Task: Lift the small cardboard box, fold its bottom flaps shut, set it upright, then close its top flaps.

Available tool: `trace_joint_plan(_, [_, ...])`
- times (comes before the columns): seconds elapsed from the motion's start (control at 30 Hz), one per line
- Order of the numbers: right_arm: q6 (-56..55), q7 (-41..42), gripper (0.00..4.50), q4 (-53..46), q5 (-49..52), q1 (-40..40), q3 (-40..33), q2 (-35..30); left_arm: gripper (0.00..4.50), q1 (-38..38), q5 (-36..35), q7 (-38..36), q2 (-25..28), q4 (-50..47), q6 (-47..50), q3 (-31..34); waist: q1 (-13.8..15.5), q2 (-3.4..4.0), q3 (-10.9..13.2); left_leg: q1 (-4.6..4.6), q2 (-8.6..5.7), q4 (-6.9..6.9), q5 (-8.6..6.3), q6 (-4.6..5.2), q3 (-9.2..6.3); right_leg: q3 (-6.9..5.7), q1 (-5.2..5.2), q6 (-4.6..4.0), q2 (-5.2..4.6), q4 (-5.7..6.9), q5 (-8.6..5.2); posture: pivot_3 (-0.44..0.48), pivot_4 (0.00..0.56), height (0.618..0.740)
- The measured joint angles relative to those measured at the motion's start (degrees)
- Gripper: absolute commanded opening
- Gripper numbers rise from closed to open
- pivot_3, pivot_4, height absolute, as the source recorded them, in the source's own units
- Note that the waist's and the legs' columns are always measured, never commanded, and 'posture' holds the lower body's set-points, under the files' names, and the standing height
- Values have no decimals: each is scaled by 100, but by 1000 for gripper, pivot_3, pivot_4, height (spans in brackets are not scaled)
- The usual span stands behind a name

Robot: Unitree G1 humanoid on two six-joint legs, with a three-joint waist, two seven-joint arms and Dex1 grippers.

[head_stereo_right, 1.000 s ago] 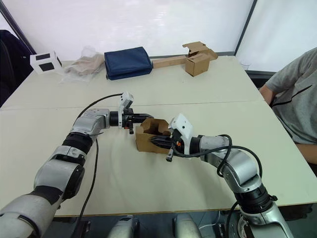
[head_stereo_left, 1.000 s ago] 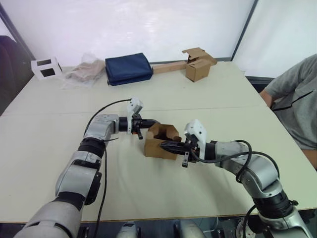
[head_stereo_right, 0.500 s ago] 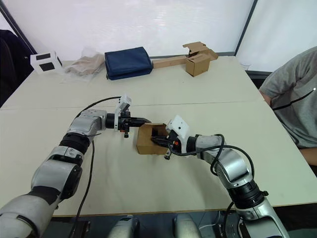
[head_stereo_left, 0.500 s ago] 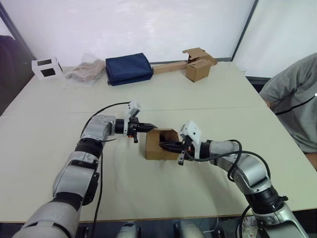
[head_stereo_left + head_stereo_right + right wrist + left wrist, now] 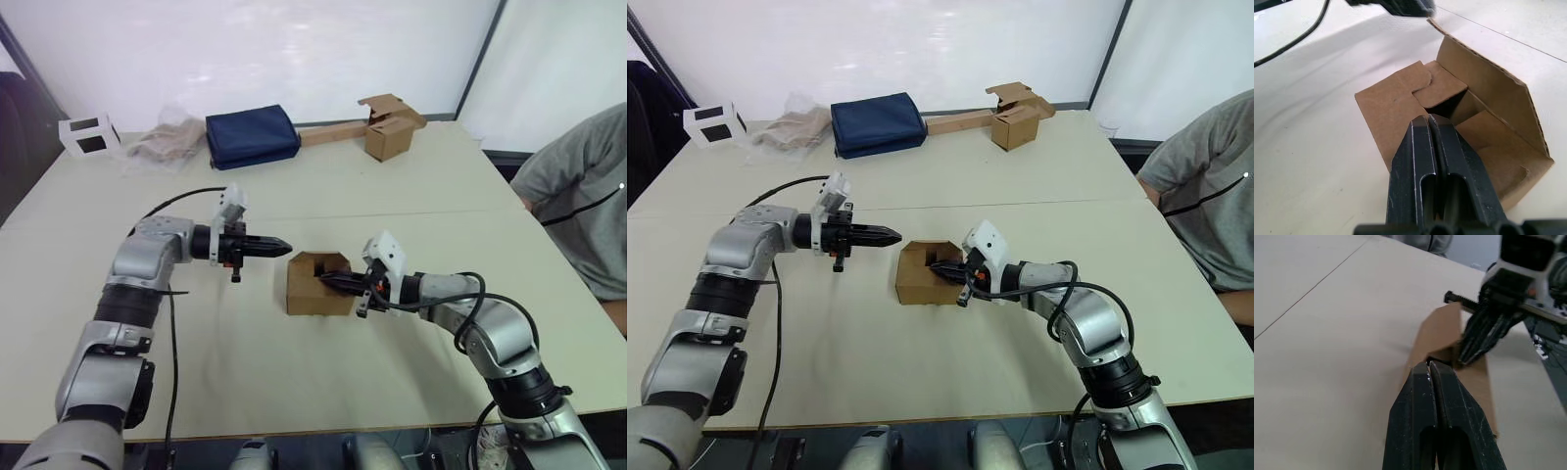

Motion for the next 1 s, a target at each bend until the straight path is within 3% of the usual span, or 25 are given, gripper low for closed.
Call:
trace_joint_plan(0.2, [52,12,0,-138,75,70,-51,-20,56,225,-181,194,-41,-639,352,-159,27,0,0,1,0,2,0,0,0,0,2,0,0,0,0,0,150,740])
trace_joint_plan(0.4, [166,-24,0,-232,116,83,-80,-26,56,227,154,264,-201,-163,-85,-648,20,1,0,0,0,1,0,0,1,0,-1,0,2,0,0,0,150,740])
trace_joint_plan(0.63, [210,-101,0,-305,195,50,-172,-25,56,227,201,218,-239,12,-271,-696,9,1,0,-1,0,1,0,0,1,1,-1,0,1,0,0,0,150,740])
trace_joint_plan(0.83, [419,-160,0,-430,665,-675,-815,-83,56,231,177,223,-237,-43,-216,-701,8,1,0,-1,0,0,0,0,0,0,-2,0,1,-1,0,0,150,740])
trace_joint_plan(1.0, [274,-28,0,32,661,-1436,-806,-101,56,299,148,238,-207,-205,-119,-697,-8,1,0,0,0,1,0,1,1,0,-2,0,1,0,0,0,150,740])
